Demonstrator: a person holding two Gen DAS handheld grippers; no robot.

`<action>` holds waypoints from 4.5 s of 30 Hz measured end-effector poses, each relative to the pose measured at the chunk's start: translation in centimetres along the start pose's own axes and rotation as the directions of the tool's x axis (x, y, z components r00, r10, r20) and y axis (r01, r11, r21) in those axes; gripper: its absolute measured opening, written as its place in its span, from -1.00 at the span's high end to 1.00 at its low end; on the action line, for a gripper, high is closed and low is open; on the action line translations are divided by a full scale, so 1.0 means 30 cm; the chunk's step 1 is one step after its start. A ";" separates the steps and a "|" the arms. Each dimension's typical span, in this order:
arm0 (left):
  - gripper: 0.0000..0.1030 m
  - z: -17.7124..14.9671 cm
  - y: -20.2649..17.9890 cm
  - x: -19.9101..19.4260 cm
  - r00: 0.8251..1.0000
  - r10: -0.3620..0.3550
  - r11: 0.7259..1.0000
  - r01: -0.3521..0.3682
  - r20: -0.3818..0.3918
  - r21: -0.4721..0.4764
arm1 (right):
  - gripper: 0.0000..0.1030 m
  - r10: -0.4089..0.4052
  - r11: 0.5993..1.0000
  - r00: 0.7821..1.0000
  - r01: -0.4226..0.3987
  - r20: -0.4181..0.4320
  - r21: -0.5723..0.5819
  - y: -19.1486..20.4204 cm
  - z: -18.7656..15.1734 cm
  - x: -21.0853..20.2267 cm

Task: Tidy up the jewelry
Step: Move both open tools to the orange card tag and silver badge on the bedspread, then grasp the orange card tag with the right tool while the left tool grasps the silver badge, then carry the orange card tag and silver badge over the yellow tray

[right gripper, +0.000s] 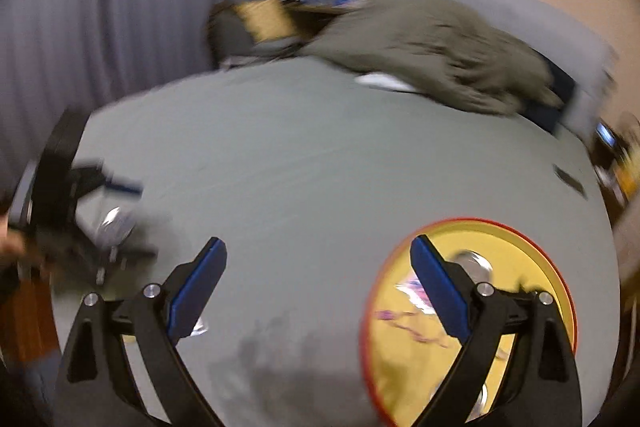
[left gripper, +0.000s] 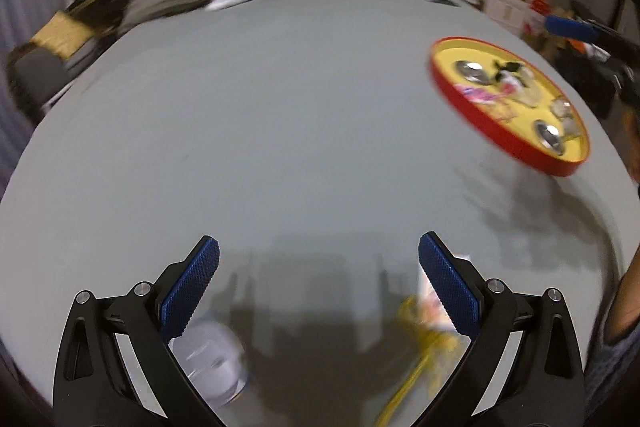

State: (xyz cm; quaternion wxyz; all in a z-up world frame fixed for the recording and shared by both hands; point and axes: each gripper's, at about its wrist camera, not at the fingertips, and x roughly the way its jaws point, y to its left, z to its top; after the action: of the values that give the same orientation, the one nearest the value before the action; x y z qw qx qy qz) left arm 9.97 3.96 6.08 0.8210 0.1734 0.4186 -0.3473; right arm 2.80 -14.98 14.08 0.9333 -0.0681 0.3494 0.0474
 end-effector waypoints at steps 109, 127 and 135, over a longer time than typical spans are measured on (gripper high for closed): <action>-0.40 -0.114 0.074 -0.037 0.998 -0.044 0.999 0.045 0.046 -0.019 | -0.21 0.150 0.988 0.988 -0.151 -0.022 -0.040 0.129 -0.087 0.132; -0.40 0.226 -0.238 0.023 0.975 -0.185 0.975 0.166 0.125 0.150 | -0.20 -0.128 0.970 0.984 0.098 0.124 0.221 -0.230 -0.070 -0.081; -0.40 0.334 -0.402 0.067 0.960 -0.243 0.953 0.209 0.139 0.219 | -0.20 -0.234 0.926 0.962 0.175 0.144 0.333 -0.379 -0.110 -0.166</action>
State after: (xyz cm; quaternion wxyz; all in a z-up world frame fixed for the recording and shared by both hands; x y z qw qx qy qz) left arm 7.83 -11.09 10.44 0.7856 0.1772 0.3292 -0.4930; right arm -1.52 -26.94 15.97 0.9597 0.0513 0.2569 -0.1012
